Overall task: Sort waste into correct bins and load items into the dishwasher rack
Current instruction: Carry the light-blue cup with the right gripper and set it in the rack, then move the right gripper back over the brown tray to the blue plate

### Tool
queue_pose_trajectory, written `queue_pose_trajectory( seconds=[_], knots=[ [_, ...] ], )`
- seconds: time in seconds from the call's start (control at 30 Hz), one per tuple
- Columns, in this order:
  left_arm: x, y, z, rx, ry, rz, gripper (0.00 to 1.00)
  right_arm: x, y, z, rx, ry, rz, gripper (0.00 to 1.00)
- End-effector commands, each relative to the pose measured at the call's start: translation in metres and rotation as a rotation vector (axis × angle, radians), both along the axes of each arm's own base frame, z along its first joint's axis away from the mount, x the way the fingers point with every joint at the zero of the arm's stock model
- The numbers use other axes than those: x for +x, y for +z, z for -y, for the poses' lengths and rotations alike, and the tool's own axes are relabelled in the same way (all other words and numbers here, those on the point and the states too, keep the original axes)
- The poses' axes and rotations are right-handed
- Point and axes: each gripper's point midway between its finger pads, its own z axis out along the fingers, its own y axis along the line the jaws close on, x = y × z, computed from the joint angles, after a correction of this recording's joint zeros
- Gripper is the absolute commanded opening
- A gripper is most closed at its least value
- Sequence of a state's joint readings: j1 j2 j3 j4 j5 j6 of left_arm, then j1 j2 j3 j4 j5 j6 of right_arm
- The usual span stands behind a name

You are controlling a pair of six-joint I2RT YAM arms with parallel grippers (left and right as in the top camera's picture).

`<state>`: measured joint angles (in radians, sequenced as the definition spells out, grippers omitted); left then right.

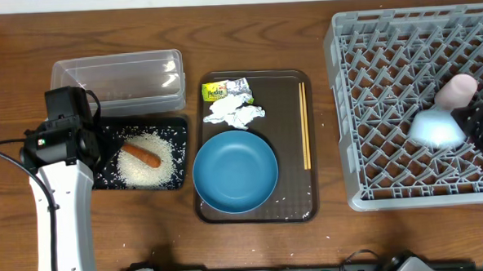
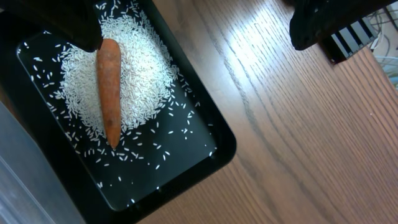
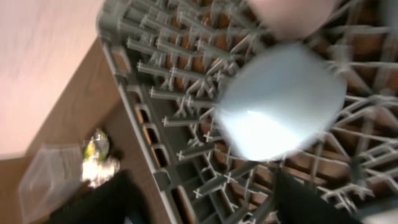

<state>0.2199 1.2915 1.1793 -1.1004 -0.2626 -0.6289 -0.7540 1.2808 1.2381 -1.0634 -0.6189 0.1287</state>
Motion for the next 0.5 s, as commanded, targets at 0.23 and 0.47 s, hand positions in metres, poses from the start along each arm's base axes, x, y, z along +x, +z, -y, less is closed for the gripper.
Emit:
queue_pose_trajectory(
  seconds=[0.23,0.47],
  knots=[
    [0.000,0.003,-0.004,0.014,0.013,0.002,0.98,-0.019,0.049,-0.043,-0.074,0.020,0.106,0.81],
    [0.000,0.003,-0.004,0.014,0.013,0.002,0.98,-0.020,0.060,-0.110,-0.147,0.244,0.135,0.86]
  ],
)
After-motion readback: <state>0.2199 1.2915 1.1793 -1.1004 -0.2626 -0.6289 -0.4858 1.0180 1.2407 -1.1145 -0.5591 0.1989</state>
